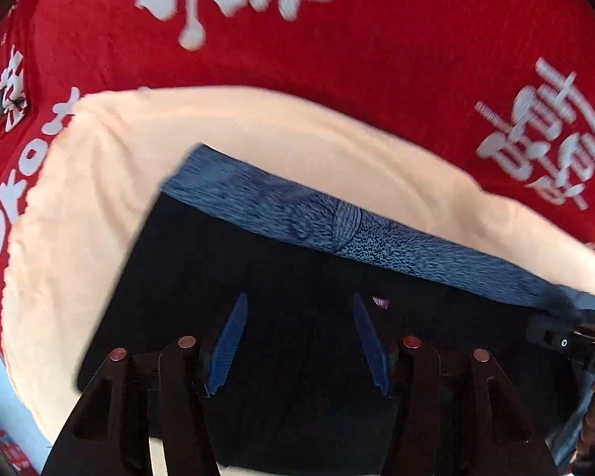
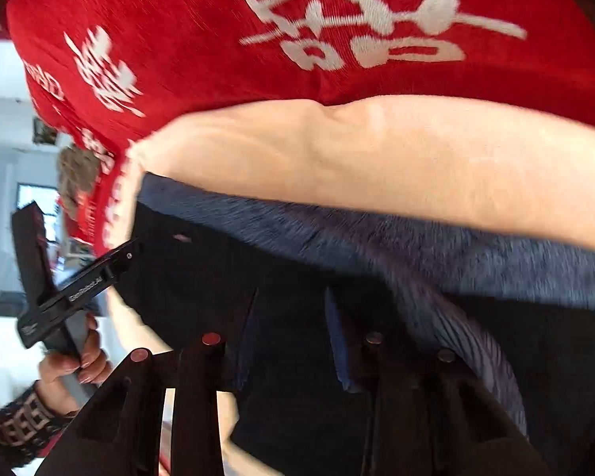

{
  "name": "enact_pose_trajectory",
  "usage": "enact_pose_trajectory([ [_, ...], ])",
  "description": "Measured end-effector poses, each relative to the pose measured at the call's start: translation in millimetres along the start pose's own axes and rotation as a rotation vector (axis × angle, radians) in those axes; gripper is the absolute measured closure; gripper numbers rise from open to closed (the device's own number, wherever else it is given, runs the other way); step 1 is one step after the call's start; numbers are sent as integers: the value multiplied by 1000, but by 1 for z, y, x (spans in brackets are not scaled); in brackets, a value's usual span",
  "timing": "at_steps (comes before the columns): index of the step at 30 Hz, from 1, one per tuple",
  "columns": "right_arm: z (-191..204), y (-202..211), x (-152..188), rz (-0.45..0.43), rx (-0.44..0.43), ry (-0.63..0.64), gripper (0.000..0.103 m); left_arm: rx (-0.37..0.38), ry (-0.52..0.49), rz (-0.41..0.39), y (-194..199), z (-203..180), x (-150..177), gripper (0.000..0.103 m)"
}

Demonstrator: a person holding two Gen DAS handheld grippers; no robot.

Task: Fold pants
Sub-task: 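Lift both cuffs and fold the legs over toward the waistband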

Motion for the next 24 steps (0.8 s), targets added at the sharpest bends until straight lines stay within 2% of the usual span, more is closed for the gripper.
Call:
enact_pose_trajectory([
  [1, -1, 0, -9, -26, -5, 1, 77, -40, -13, -18, -8, -2, -2, 43],
  [2, -3, 4, -19, -54, -20, -14, 77, -54, -29, -55, -9, -6, -6, 33],
  [3, -7, 9, -28, -75, -31, -46, 77, -56, -41, -59, -10, -11, -7, 30],
  [6, -25, 37, -44, -168, -60, -164, 71, -72, -72, -28, -4, -19, -3, 30],
  [7, -31, 49, -45, -189, -77, -199, 67, -68, -77, -13, 1, -21, 1, 30],
  [8, -36, 61, -42, -199, -99, -222, 53, -67, -87, -2, 7, -25, 6, 30],
  [9, -41, 68, -37, -200, -116, -230, 47, -70, -102, 2, 15, -28, 12, 30],
  [10, -44, 78, -30, -197, -132, -236, 46, -72, -117, 5, 24, -32, 18, 30],
  [14, -69, 114, 20, -191, -122, -268, 46, -32, -173, 37, 52, -60, 50, 30],
  [16, -79, 126, 50, -197, -109, -313, 46, 5, -199, 57, 57, -87, 61, 30],
  [19, -115, 154, 105, -216, -92, -405, 46, 77, -265, 73, 71, -132, 85, 30],
  [24, -154, 189, 194, -280, -62, -548, 46, 197, -416, 59, 92, -210, 118, 30],
])
Point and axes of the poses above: each gripper's, at about its wrist camera, not at the fingertips, and y roughly against the way its jaws point, z to its left, x to its underside, the point moved 10 cm from there along -y, roughly the way its jaws point, and after that the axes turned 10 degrees about -y, right-handed, at the moved point
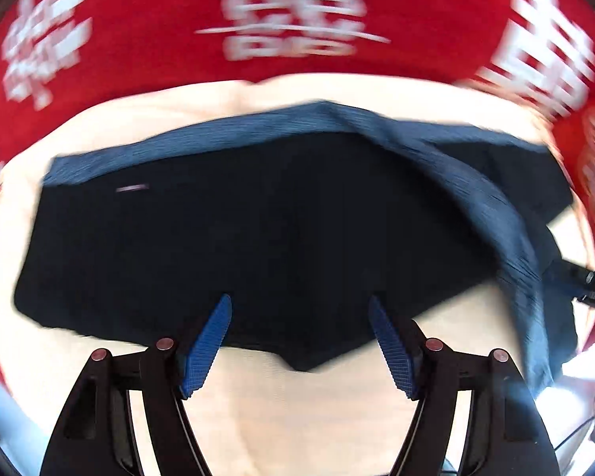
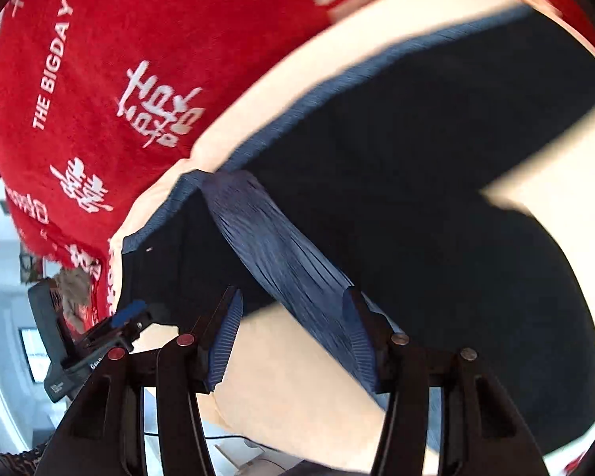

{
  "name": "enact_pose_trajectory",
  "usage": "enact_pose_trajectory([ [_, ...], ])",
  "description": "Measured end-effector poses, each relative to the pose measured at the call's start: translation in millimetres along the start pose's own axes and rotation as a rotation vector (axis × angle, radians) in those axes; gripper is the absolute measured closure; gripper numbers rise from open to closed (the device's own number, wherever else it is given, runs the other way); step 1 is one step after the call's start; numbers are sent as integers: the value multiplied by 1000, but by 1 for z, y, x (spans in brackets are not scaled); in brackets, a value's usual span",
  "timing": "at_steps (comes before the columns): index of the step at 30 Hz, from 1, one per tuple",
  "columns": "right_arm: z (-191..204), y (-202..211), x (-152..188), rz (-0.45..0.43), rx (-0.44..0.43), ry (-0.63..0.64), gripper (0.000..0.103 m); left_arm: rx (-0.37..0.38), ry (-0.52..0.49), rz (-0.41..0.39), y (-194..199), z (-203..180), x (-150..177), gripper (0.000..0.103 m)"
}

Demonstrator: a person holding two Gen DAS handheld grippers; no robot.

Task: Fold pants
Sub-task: 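Lift both cuffs and fold the legs over toward the waistband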

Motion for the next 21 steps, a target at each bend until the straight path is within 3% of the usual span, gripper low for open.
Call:
enact_pose_trajectory([
  [6, -79, 39, 64, -67, -1, -159, 45, 152, -135, -15, 4, -95, -1, 30],
  [11, -142, 58, 98, -121, 22, -268, 45, 276, -168, 4, -7, -154, -2, 30],
  [16, -177, 51, 109, -92, -4, -314, 45, 320, -145, 69, -37, -191, 2, 30],
  [21, -172, 50, 102, -59, -135, -256, 46, 326, -121, 105, -58, -212, 4, 30],
])
Point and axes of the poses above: each gripper's, at about its wrist camera, not at the fingertips, and y roughly against the way its jaws point, z to its left, x to its underside, the point moved 10 cm from there along -y, roughly the way its jaws point, and after that the axes turned 10 degrees about -y, right-handed, at the moved point
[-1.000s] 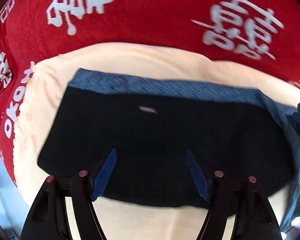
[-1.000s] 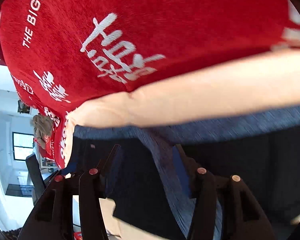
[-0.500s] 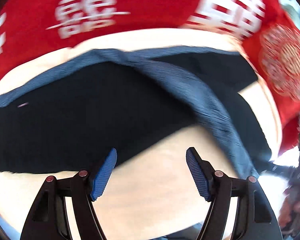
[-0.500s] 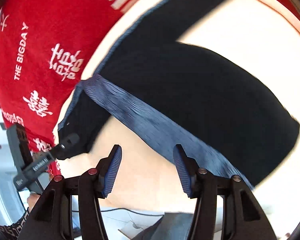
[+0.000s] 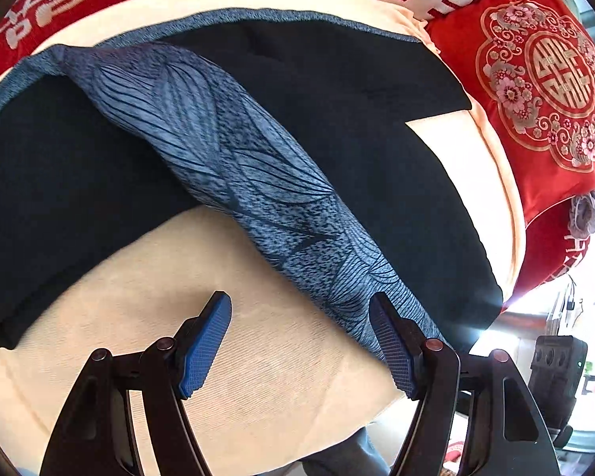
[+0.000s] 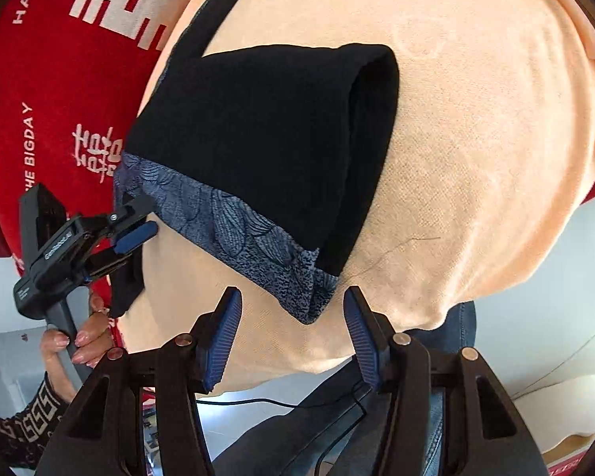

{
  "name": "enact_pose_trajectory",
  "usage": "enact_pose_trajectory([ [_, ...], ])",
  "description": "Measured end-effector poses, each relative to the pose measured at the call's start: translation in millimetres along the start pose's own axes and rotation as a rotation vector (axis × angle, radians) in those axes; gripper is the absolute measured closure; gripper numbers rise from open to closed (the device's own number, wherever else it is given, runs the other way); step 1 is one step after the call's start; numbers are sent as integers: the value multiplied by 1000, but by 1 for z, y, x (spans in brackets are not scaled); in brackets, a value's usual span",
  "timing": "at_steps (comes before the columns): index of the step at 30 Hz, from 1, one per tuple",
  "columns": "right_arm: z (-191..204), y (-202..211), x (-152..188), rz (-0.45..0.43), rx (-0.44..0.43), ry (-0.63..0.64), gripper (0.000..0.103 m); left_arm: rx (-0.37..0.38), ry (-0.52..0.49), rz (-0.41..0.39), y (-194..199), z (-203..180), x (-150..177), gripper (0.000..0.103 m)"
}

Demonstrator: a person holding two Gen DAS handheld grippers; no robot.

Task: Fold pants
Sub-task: 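Lift both cuffs and fold the legs over toward the waistband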

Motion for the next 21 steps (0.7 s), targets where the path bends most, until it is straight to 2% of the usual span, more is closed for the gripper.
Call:
enact_pose_trajectory([
  [2, 7, 3, -2, 11, -31, 36, 46, -1, 3, -9, -3, -5, -3, 30],
  [5, 11, -7, -5, 61, -58, 47, 46, 45, 14, -9, -8, -15, -4, 30],
  [6, 11, -12, -7, 78, -58, 37, 51, 58, 20, -8, -10, -17, -4, 30],
  [7, 9, -15, -6, 98, -53, 28, 60, 62, 23, -7, -10, -17, -2, 30],
  [8, 8, -18, -5, 121, -39, 23, 86, 61, 25, -10, -11, -20, -4, 30],
  [9, 9, -19, -5, 137, -30, 20, 100, 65, 29, -11, -10, -20, -4, 30],
  [10, 14, -16, -7, 140, -42, 21, 100, 84, 37, -16, -11, -24, -6, 48],
  [11, 25, -9, -11, 135, -67, 33, 100, 116, 55, -10, -11, -28, -8, 79],
  [12, 34, 0, -15, 123, -77, 58, 100, 133, 68, 1, -11, -29, -10, 88],
  [16, 82, 35, -46, 85, -137, 147, 100, 150, 63, -69, 18, -41, -33, 89],
  [21, 149, 74, -115, 20, -191, 275, 100, 152, 73, -184, 59, -49, -86, 89],
])
Point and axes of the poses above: each gripper's, at about its wrist camera, not at the fingertips, and y roughly against the way its jaws point, z to its left, x to its underside, the point moved 10 cm from there along -y, roughly the way its jaws point, and after that the axes turned 10 degrees about -y, right-handed, at the moved point
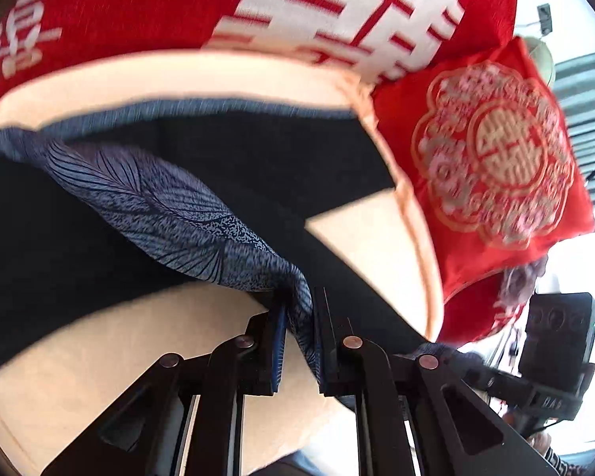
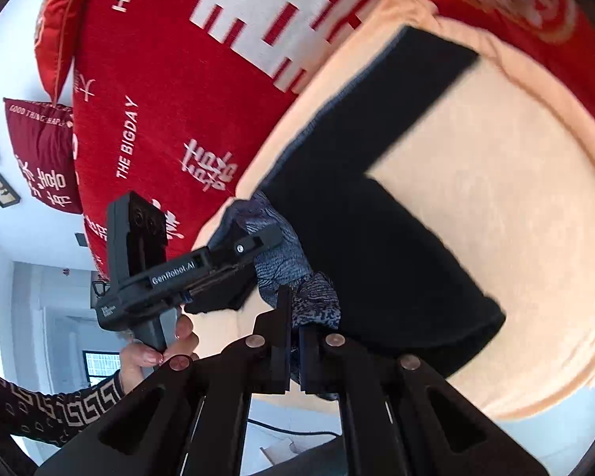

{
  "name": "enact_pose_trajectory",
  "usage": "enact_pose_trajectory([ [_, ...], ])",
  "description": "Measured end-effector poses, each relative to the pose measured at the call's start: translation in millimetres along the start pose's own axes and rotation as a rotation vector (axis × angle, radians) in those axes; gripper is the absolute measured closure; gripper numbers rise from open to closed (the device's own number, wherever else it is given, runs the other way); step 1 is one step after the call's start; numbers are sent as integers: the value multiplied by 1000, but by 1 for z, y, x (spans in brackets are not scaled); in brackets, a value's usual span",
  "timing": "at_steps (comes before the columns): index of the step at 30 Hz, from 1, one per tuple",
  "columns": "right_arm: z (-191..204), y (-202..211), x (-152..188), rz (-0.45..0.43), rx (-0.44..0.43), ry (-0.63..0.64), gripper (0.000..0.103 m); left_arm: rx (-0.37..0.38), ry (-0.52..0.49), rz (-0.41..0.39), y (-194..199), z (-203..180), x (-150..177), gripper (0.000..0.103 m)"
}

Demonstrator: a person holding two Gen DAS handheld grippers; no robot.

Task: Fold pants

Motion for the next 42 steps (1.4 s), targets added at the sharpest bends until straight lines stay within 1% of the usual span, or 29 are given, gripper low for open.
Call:
enact_pose_trajectory([
  [3, 23, 7, -64, -34, 13, 72, 100, -15, -4, -55, 2, -4, -42, 89],
  [6, 28, 1, -136, -51, 32, 79, 100, -54, -4, -104, 1, 1, -86, 89],
  [8, 22, -13, -180, -44, 43, 60, 100, -136, -18, -133, -2, 11, -115, 89],
  [11, 0, -36, -221, -31, 117, 65, 98, -254, -26, -149, -2, 31, -142, 88],
  [12, -8, -45, -231, -25, 149, 76, 97, -283, -30, -150, -2, 36, -145, 85],
  [13, -17, -54, -241, -16, 197, 89, 96, -314, -33, -148, -4, 43, -147, 69],
  [14, -25, -62, -250, -15, 261, 108, 96, -349, -33, -148, -4, 51, -146, 41],
  [15, -31, -68, -255, -16, 318, 132, 95, -381, -29, -153, -3, 57, -143, 31],
  [16, -35, -71, -256, -17, 371, 158, 95, -404, -22, -155, -4, 65, -134, 27],
  [17, -38, -76, -257, -11, 421, 192, 83, -412, -17, -137, -9, 69, -128, 27],
  [18, -38, -79, -257, -9, 452, 220, 64, -428, -6, -94, -18, 78, -115, 27],
  [19, -35, -79, -257, -15, 476, 246, 53, -452, 9, -53, -28, 87, -103, 27],
  [20, -31, -76, -258, -37, 505, 284, 33, -475, 19, -22, -39, 96, -91, 27],
  [21, -29, -68, -257, -61, 519, 314, 28, -493, 28, 7, -48, 104, -81, 27],
  [23, -21, -54, -260, -94, 550, 336, 28, -514, 59, 64, -64, 117, -63, 27],
  [24, -15, -45, -256, -104, 541, 335, 28, -509, 76, 63, -68, 122, -59, 27],
  [25, -10, -36, -244, -108, 492, 323, 28, -516, 72, 32, -67, 123, -60, 27],
  [27, -14, -28, -217, -79, 423, 268, 28, -536, 62, 45, -68, 123, -60, 27],
  [29, -44, -29, -185, -26, 457, 182, 29, -537, 65, 53, -70, 123, -63, 27],
  [32, -94, -34, -158, 8, 517, 23, 43, -531, 66, 57, -70, 125, -63, 27],
  [34, -113, -37, -160, -19, 491, -82, 46, -534, 56, 54, -71, 126, -63, 27],
  [35, -119, -38, -169, -50, 473, -111, 51, -538, 52, 53, -71, 125, -63, 25],
  [36, -120, -39, -177, -71, 459, -118, 72, -541, 45, 52, -71, 125, -62, 25],
  [37, -117, -38, -184, -84, 454, -111, 86, -544, 41, 50, -70, 126, -61, 25],
  [38, -105, -34, -193, -113, 429, -74, 91, -548, 38, 53, -73, 125, -61, 25],
  [39, -90, -30, -196, -135, 419, -2, 92, -550, 36, 57, -73, 124, -61, 25],
  [40, -80, -27, -195, -140, 439, 72, 92, -553, 36, 62, -74, 124, -60, 25],
  [41, -76, -25, -191, -124, 495, 140, 92, -555, 43, 71, -75, 123, -62, 25],
  [42, -79, -26, -186, -97, 536, 153, 91, -556, 54, 82, -74, 122, -63, 25],
])
Point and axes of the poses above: each gripper's, at about its wrist camera, not at the fingertips, and y roughly against the way its jaws point, z to its left, x to its underside, the point moved 10 cm from there along -y, roughly the way its jaws point, and after that the axes turned 10 degrees about -y, right-handed, at the moved point
